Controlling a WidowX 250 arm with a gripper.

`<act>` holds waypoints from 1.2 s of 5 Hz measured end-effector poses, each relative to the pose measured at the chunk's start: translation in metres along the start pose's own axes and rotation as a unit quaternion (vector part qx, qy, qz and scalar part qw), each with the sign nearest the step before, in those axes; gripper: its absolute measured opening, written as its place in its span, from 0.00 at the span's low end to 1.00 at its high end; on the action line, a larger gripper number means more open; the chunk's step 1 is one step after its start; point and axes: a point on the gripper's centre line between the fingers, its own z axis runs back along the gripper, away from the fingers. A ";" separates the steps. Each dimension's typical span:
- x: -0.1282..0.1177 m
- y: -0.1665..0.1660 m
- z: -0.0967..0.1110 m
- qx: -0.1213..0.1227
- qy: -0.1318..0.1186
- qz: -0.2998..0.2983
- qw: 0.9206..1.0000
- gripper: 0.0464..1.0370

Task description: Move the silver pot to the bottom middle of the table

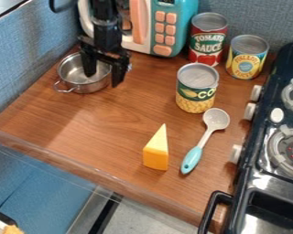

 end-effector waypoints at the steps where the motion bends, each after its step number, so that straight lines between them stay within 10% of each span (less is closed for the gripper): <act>1: 0.007 -0.006 -0.004 -0.001 -0.013 0.008 1.000 0.60; 3: 0.002 -0.004 -0.012 0.008 -0.004 0.002 1.000 0.09; 6: -0.045 -0.015 0.042 0.002 -0.054 0.007 0.999 0.03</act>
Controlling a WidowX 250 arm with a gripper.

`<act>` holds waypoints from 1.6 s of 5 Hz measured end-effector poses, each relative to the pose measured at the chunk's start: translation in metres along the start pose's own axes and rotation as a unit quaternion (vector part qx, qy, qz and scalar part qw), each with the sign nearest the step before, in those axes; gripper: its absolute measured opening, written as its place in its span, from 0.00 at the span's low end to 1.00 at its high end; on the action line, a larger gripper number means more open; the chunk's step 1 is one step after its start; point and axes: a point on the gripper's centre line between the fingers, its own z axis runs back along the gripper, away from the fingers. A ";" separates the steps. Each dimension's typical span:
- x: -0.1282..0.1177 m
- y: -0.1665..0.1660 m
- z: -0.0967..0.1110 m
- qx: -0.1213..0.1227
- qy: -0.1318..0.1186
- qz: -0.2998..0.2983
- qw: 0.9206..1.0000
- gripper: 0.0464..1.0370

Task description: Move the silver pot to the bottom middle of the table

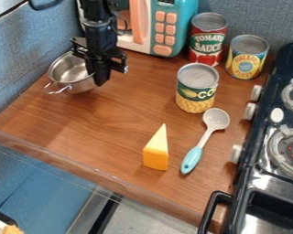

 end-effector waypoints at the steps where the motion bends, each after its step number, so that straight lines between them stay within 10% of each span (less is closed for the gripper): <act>1: -0.017 -0.025 0.001 -0.007 0.002 -0.021 1.000 0.03; 5: -0.046 -0.091 -0.049 -0.026 0.047 -0.078 0.995 0.06; 7: -0.062 -0.088 -0.046 -0.026 0.064 -0.052 0.996 0.55; 8: -0.057 -0.086 -0.010 -0.024 0.017 -0.039 0.999 0.84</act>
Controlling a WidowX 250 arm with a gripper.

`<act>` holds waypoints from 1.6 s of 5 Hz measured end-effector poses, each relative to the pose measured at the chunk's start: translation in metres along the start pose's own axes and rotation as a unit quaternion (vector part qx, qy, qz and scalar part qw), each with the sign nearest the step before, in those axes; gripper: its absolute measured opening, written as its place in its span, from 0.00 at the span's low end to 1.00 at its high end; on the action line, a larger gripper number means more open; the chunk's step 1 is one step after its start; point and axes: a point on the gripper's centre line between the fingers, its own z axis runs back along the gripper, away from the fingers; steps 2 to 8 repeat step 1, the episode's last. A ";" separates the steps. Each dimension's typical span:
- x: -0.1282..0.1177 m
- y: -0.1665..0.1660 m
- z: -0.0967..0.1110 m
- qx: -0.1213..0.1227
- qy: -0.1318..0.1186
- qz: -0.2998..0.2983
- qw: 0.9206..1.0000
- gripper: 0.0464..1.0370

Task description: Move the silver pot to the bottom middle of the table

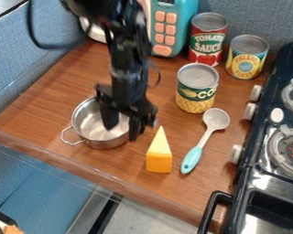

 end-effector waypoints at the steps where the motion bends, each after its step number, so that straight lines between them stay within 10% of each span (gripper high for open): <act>1: -0.006 -0.006 0.029 0.010 -0.027 -0.003 1.000 0.97; 8: -0.006 -0.006 0.029 0.010 -0.027 -0.003 1.000 0.97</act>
